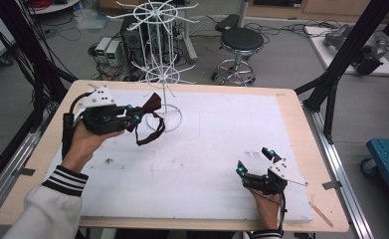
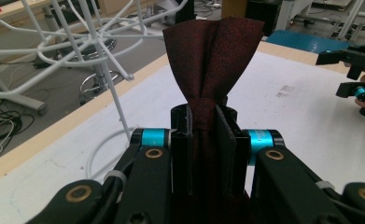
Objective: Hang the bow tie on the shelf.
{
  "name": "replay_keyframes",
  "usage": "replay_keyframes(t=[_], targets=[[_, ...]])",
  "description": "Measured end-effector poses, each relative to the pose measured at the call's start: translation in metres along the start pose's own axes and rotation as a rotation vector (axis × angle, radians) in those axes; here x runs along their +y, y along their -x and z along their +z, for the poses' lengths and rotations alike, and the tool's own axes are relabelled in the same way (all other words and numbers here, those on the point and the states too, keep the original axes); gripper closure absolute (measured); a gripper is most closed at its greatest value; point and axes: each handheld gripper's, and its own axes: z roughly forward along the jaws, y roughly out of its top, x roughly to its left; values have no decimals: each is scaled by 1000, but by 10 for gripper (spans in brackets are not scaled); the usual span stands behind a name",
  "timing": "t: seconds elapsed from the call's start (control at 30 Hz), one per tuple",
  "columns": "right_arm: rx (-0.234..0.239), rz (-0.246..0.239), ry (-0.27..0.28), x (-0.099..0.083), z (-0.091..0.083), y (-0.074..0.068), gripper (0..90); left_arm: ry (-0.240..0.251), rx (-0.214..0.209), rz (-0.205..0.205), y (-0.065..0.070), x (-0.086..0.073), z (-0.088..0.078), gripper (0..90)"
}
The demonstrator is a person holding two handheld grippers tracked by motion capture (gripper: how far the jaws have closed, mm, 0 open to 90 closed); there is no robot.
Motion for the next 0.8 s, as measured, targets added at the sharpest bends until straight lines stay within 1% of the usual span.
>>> replay_keyframes(t=[0.03,0.17,0.27,0.33,0.5,0.57,0.63,0.7,0.8], targets=[[0,0,0,0,0,0,7,0,6,5,-1,2,-1,768],[1,1,-1,0,0,0,7,19,16,-1,-5,8,-4,768],[1,2,-1,0,0,0,7,14,29,-2,-8,11,-5,768],[1,3,-1,0,0,0,7,20,35,-4,-10,14,-6,767],[1,2,0,0,0,0,7,27,41,-3,-14,20,-7,768],[1,2,-1,0,0,0,7,34,38,-4,-15,23,-7,768],[0,1,-1,0,0,0,7,30,38,1,-16,25,-6,767],[0,1,-1,0,0,0,7,35,34,-3,-17,26,-5,768],[0,1,0,0,0,0,7,32,44,-5,-19,28,-4,767]])
